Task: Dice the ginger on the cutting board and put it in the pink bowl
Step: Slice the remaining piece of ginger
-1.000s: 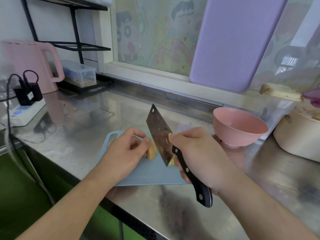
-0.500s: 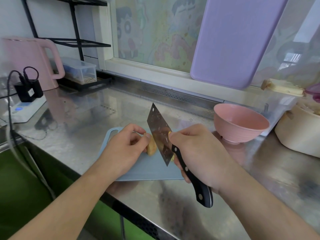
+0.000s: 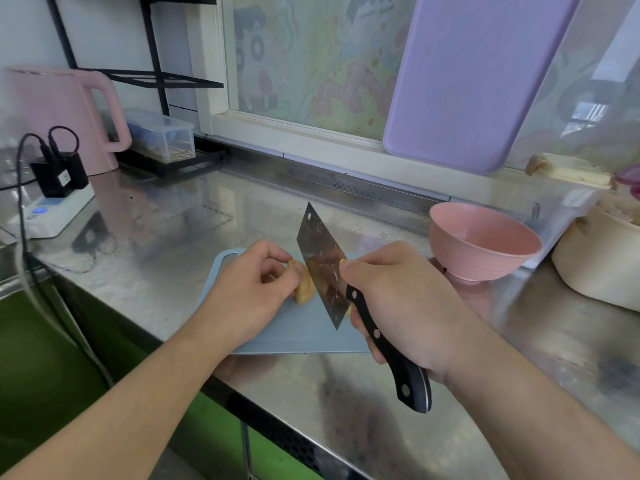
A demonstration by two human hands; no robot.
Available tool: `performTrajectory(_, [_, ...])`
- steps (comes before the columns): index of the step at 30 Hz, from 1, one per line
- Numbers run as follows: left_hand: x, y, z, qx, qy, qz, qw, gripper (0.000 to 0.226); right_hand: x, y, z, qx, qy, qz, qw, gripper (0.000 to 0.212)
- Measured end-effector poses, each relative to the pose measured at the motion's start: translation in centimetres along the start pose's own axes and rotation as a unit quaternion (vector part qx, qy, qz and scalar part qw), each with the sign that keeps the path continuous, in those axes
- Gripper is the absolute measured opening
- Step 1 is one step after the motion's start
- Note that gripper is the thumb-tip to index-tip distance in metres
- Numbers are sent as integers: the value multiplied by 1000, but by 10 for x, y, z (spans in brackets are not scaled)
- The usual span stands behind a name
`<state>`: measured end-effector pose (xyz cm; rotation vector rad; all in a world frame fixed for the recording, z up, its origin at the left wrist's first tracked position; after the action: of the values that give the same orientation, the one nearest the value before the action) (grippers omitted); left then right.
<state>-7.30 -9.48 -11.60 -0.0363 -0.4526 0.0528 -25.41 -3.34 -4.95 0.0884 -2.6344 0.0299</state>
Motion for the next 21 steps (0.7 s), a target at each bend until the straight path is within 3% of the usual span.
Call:
performTrajectory(14, [0,-1,0,-17,-20,1,1000,18,5,6,-13,-6,22,-31,999,45])
performTrajectory(21, [-1,-4,-2,-17,-1,-2,1000,16,-3,-8,-19,-4,36,-38,999,32])
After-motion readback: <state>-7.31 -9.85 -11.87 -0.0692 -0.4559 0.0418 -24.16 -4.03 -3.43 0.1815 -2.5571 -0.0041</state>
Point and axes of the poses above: each hand's wrist, its own y-axis away from the middle knuckle, its own x-axis out of the back of the hand, z = x × y, the point moved 6 cm from there along -y, towards the middle knuckle, and after that the axes turned 7 degrees about x, right-handed, at the moved point
